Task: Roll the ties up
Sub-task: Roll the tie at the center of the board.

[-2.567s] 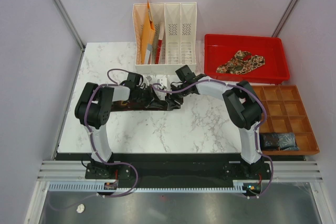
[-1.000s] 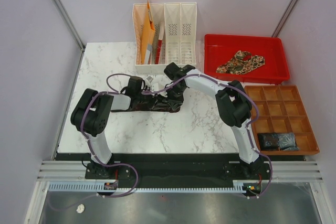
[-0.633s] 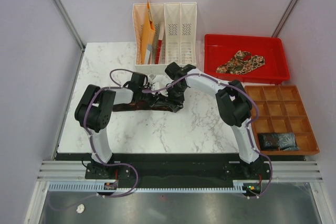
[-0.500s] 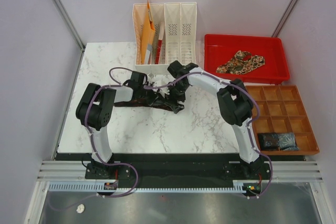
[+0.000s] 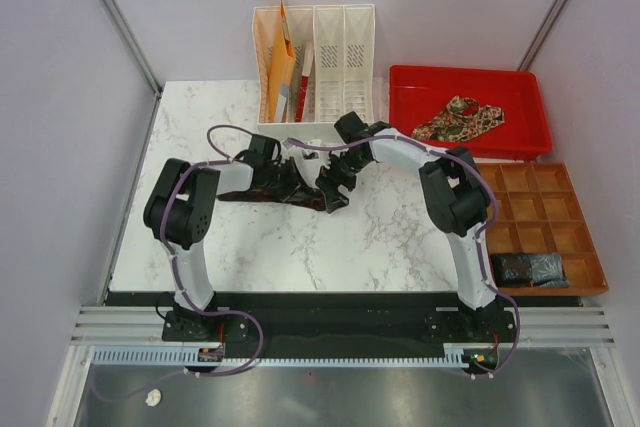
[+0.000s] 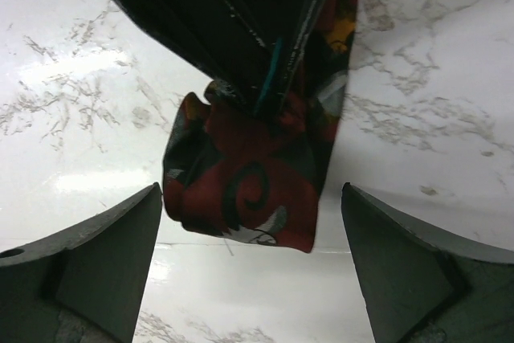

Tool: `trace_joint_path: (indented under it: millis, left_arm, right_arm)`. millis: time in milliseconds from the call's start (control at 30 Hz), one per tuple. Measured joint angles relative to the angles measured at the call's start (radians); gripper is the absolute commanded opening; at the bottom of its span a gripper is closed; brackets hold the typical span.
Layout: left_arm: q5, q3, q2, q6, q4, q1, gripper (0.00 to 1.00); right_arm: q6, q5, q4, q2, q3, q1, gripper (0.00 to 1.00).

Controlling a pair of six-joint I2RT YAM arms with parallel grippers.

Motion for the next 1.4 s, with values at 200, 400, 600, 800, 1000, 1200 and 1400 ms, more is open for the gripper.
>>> trace_joint_path:
  millis: [200, 400, 600, 800, 1000, 1200, 1400]
  left_arm:
    - [-0.008, -0.044, -0.024, -0.003, 0.036, 0.0, 0.02]
    - [-0.006, -0.103, -0.045, -0.043, 0.109, 0.0, 0.02]
    - [-0.018, -0.154, -0.064, -0.1, 0.181, -0.001, 0.13]
    - [-0.076, -0.191, -0.133, -0.095, 0.154, 0.005, 0.31]
    - [-0.069, -0.191, -0.172, -0.024, 0.042, 0.063, 0.32]
    - [-0.077, -0.162, -0.168, 0.017, -0.05, 0.103, 0.32]
    - [-0.048, -0.169, -0.154, 0.008, -0.06, 0.106, 0.34]
  right_arm:
    - [0.077, -0.032, 0.104, -0.056, -0.106, 0.024, 0.96]
    - [0.172, -0.008, 0.294, -0.113, -0.232, 0.032, 0.54]
    - [0.174, 0.006, 0.32, -0.109, -0.232, 0.034, 0.0]
    - [0.107, 0.005, 0.319, -0.112, -0.233, 0.033, 0.0]
    - [-0.038, 0.009, 0.289, -0.125, -0.235, 0.028, 0.0]
    - [-0.225, 0.013, 0.191, -0.136, -0.23, 0.025, 0.0]
    - [-0.37, 0.014, 0.101, -0.136, -0.209, 0.025, 0.0]
